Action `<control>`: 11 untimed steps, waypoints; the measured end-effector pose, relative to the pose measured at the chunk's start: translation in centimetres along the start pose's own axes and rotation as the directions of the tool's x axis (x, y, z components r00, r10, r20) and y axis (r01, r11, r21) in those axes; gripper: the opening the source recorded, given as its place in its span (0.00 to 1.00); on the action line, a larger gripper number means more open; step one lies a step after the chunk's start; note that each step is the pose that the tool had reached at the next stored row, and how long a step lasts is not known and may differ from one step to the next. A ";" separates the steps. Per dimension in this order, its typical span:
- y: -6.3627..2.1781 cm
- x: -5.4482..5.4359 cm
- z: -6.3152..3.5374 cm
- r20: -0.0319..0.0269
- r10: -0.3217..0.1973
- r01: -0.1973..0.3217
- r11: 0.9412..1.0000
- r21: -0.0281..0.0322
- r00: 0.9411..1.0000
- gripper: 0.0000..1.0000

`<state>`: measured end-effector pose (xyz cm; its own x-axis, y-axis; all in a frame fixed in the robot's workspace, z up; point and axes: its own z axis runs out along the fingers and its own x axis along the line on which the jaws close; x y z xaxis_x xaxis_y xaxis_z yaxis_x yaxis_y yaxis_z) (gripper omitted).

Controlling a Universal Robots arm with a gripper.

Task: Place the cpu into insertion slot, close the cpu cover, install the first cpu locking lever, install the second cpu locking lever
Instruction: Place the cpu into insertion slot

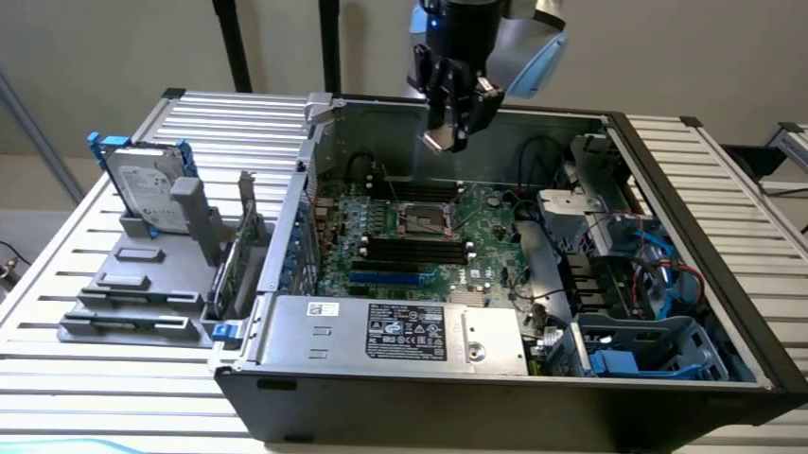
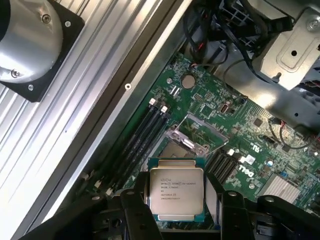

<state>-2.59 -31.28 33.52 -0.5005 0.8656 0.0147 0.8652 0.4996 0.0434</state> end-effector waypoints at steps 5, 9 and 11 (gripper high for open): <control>-0.01 0.0 0.28 0.004 0.091 -0.091 0.996 -0.001 0.996 0.55; -0.02 0.0 0.53 0.007 0.164 -0.164 0.987 -0.003 0.986 0.55; -0.03 0.0 0.64 0.008 0.199 -0.199 0.980 -0.004 0.980 0.55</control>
<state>-2.59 -31.28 32.88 -0.3181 0.9479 0.0146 0.9473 0.3173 0.0433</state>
